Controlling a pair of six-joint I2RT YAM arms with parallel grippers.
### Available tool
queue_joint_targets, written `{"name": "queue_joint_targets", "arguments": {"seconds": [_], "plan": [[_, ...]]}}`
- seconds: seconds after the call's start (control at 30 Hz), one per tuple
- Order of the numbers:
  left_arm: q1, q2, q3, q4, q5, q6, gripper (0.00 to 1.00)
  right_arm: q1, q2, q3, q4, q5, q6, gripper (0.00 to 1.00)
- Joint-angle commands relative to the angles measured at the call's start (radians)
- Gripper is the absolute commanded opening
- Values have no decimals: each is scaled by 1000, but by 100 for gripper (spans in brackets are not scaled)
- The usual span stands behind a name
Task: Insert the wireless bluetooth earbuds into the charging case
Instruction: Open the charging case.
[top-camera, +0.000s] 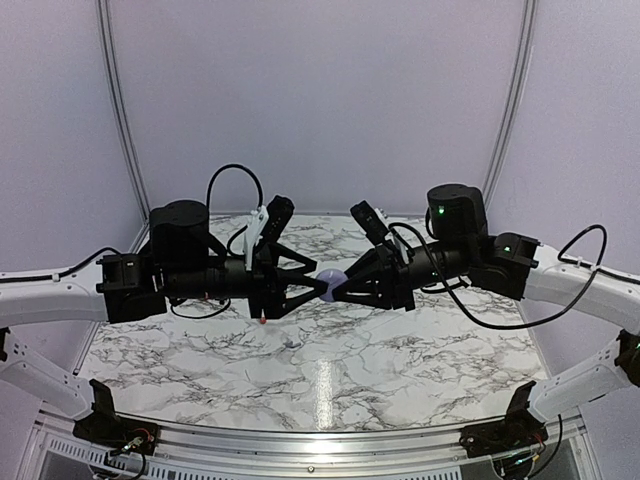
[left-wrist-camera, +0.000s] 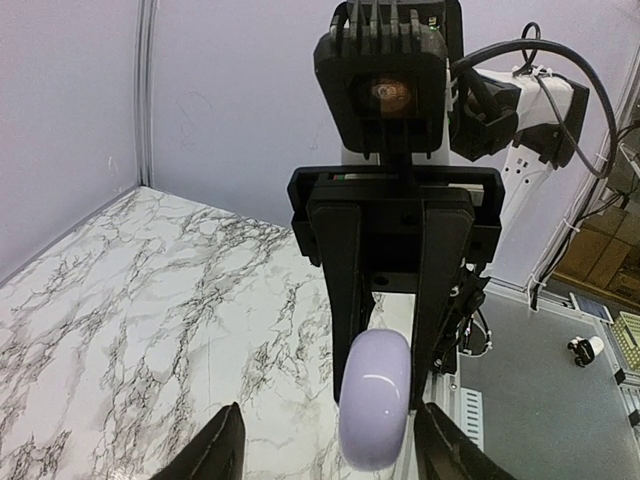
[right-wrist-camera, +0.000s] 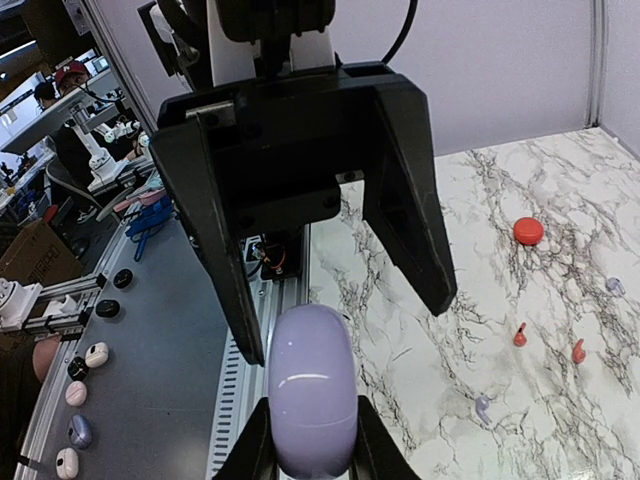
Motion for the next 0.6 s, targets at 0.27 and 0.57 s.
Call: {"name": "queue_joint_targets", "arguments": {"seconds": [0.27, 0.57], "plan": [[4, 25, 75, -55, -93, 22, 57, 7, -11, 11, 11, -10, -9, 7], [41, -3, 49, -32, -138, -18, 54, 7, -14, 10, 5, -28, -14, 5]]}}
